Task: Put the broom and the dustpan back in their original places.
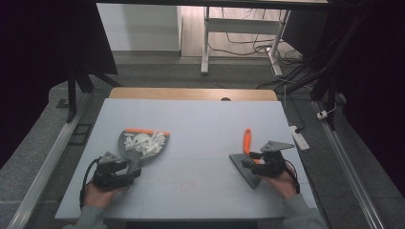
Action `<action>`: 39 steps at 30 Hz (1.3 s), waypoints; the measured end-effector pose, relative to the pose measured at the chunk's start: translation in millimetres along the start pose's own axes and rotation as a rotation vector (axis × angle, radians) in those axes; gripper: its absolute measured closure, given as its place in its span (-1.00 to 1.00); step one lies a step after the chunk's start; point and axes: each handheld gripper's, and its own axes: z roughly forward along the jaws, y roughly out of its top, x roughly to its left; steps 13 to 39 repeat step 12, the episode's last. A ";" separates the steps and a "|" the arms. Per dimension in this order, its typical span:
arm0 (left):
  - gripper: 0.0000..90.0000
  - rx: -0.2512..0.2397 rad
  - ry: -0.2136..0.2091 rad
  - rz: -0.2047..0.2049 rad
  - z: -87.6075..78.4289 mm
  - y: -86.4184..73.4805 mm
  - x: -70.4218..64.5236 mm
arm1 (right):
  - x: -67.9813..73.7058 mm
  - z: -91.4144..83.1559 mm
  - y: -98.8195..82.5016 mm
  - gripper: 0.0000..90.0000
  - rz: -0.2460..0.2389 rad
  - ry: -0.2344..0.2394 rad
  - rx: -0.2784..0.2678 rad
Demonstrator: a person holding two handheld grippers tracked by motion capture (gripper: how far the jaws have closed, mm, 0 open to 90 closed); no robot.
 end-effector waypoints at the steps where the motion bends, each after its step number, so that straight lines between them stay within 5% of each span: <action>1: -0.28 -0.001 -0.002 0.004 -0.2 -0.2 0.2 | 0.3 -1.3 -1.4 0.06 0.001 0.005 -0.009; 11: -0.28 -0.002 -0.021 0.017 -0.5 -0.4 0.4 | 7.5 -4.3 -2.1 0.08 -0.061 0.022 -0.051; 39: -0.29 -0.003 -0.022 0.018 -0.6 -0.3 0.3 | 7.9 -4.6 -2.1 0.08 -0.061 0.024 -0.054</action>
